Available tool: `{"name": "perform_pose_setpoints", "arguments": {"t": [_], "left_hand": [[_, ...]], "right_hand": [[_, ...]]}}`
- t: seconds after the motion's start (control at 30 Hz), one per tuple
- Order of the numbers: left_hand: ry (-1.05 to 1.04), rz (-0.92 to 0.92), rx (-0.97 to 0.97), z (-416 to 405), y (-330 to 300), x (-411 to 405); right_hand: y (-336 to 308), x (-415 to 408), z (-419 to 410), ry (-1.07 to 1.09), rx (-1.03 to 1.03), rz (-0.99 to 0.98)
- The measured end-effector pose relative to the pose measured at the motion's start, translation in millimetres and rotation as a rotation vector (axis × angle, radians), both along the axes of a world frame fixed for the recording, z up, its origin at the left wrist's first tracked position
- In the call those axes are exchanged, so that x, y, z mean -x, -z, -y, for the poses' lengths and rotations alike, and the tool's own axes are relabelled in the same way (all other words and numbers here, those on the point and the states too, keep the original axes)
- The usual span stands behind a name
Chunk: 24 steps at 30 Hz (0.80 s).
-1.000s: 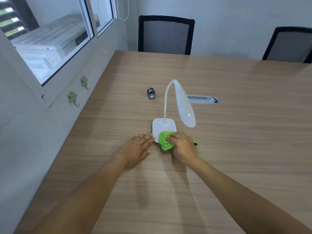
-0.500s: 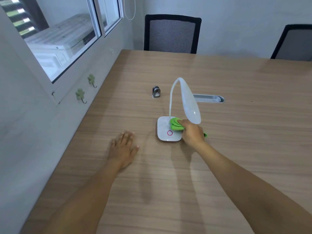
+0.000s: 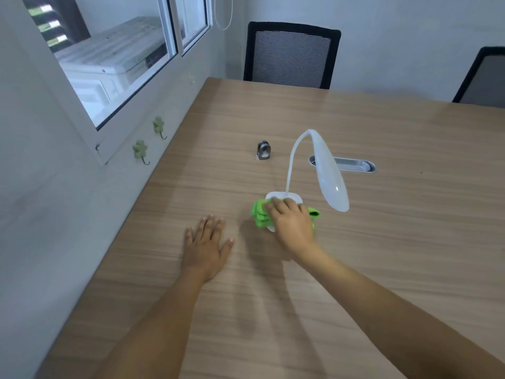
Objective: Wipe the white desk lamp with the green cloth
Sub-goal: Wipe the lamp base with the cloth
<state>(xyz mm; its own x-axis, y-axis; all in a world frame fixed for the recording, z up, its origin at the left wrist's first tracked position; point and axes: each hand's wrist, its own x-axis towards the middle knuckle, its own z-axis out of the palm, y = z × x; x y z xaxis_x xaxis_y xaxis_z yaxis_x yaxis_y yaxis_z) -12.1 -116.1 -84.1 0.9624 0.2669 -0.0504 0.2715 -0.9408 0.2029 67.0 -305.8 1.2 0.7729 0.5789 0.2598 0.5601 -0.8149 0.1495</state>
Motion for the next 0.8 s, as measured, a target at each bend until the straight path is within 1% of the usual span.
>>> {"name": "perform_pose_setpoints", "arguments": {"t": [0.1, 0.17, 0.23, 0.3, 0.33, 0.47, 0.57, 0.67, 0.8], "left_hand": [[0.0, -0.001, 0.005, 0.3, -1.3, 0.3], [0.003, -0.001, 0.006, -0.4, -2.0, 0.5], [0.004, 0.016, -0.003, -0.9, -2.7, 1.1], [0.0, 0.028, -0.011, -0.5, -1.2, 1.4], [-0.002, 0.036, -0.011, -0.2, -0.4, 1.5], [-0.009, 0.063, -0.003, -1.0, 2.2, 0.8], [-0.005, 0.033, -0.002, -0.9, 1.2, 0.7], [-0.003, 0.036, -0.008, -0.7, -0.3, 0.8], [-0.004, 0.0, 0.014, -1.3, -0.3, 1.0]], "right_hand": [[-1.5, -20.4, -28.2, 0.113, 0.054, -0.075], [-2.6, -19.9, -36.0, 0.179, 0.101, -0.118], [2.5, -16.6, -36.5, 0.189, 0.135, -0.106], [13.3, -9.8, -30.1, 0.162, 0.144, -0.1], [19.9, -4.1, -25.2, 0.139, 0.135, -0.066], [35.1, 30.4, -2.7, 0.001, 0.032, 0.12], [32.5, 43.2, 9.9, -0.06, -0.045, 0.173], [20.4, 25.6, 11.6, 0.034, -0.062, 0.16], [11.4, -6.8, 15.4, 0.229, -0.042, 0.006]]}}
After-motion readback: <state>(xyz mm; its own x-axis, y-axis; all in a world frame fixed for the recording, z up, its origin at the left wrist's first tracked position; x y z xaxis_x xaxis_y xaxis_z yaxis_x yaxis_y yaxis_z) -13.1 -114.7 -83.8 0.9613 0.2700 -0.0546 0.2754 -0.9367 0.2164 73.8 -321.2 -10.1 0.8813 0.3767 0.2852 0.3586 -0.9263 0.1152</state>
